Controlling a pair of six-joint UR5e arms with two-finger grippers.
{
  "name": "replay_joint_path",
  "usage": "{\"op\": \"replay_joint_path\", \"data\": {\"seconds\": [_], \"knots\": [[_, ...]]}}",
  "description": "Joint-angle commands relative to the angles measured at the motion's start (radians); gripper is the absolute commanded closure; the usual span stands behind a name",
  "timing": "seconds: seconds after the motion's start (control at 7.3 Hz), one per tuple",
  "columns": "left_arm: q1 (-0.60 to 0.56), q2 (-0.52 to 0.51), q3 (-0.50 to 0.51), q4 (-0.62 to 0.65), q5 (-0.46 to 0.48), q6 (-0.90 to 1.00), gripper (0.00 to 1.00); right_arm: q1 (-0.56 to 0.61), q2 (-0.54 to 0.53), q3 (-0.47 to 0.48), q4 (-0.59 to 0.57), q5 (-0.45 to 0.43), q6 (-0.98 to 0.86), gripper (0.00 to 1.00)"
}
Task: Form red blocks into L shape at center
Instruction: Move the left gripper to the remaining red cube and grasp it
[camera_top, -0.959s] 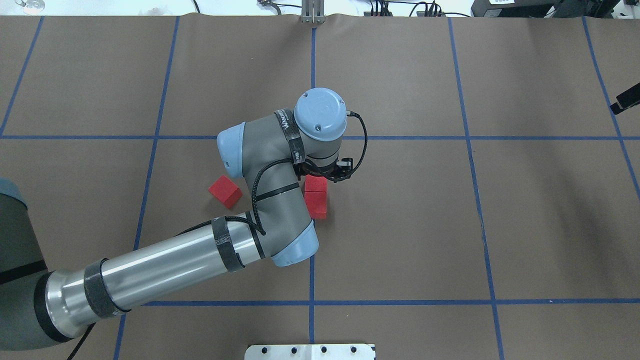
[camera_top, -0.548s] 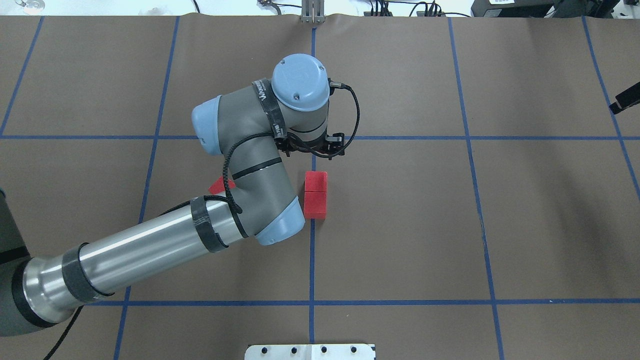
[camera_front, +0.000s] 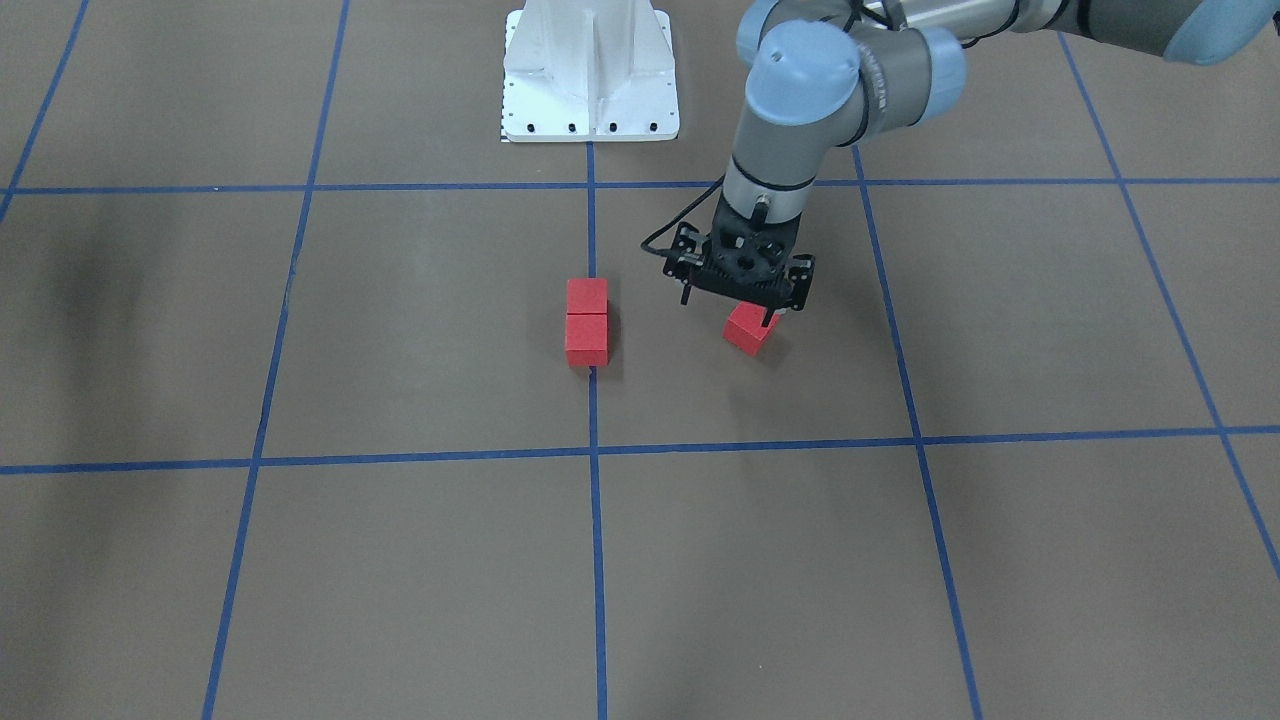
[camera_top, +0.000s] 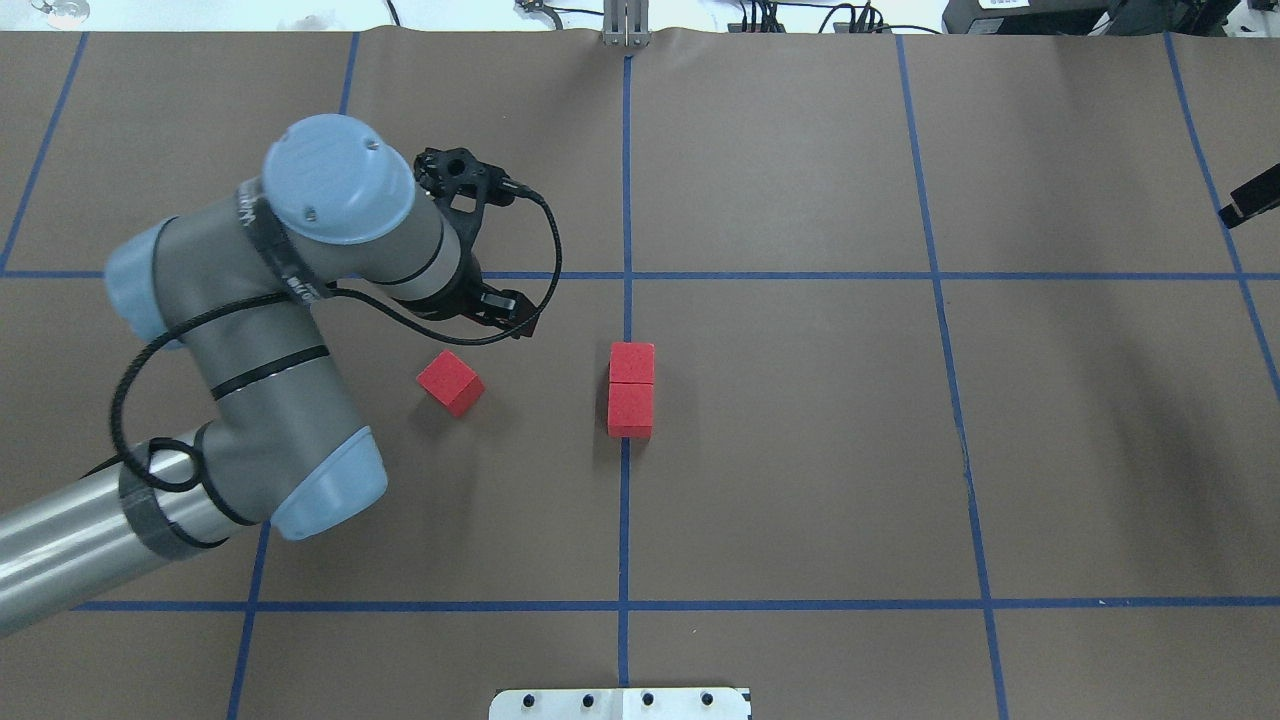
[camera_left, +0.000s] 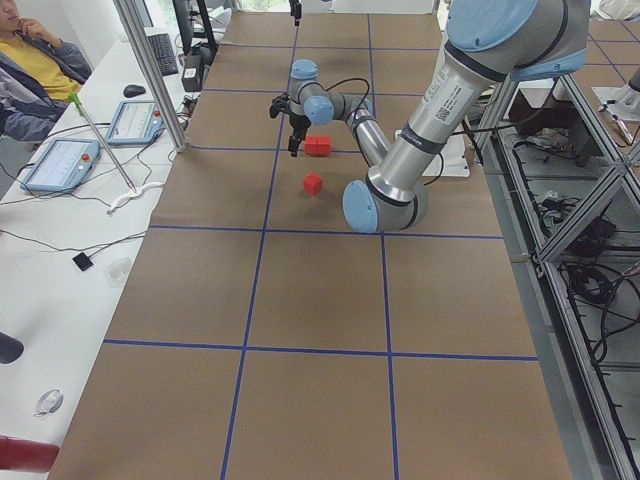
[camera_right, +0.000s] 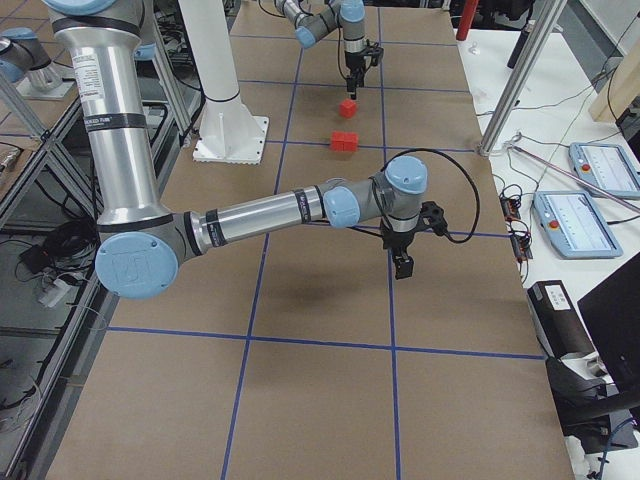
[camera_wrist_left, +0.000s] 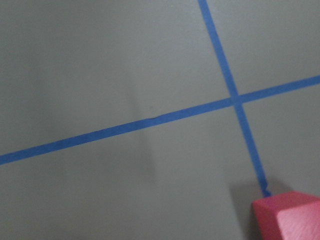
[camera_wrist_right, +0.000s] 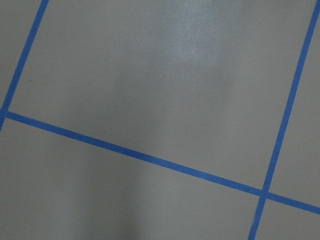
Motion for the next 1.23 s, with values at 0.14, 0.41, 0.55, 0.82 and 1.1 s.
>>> {"op": "replay_joint_path", "data": {"seconds": [0.14,0.41,0.55,0.82,1.1], "knots": [[0.010,-0.020,-0.038,-0.002,0.000,0.008,0.00,0.000,0.002,0.001,0.000,0.000,0.000,0.00],[0.010,-0.026,-0.033,-0.002,-0.020,0.049,0.00,0.000,0.005,0.001,0.002,0.000,0.000,0.00],[0.000,-0.022,-0.022,0.013,-0.122,0.187,0.00,0.000,0.005,0.003,0.002,0.000,0.000,0.00],[-0.016,0.003,0.022,0.018,-0.185,0.399,0.02,0.000,0.005,0.003,0.002,0.000,0.000,0.00],[-0.011,0.003,0.079,0.030,-0.180,0.509,0.01,0.002,0.003,0.003,0.000,0.000,-0.002,0.00]]}}
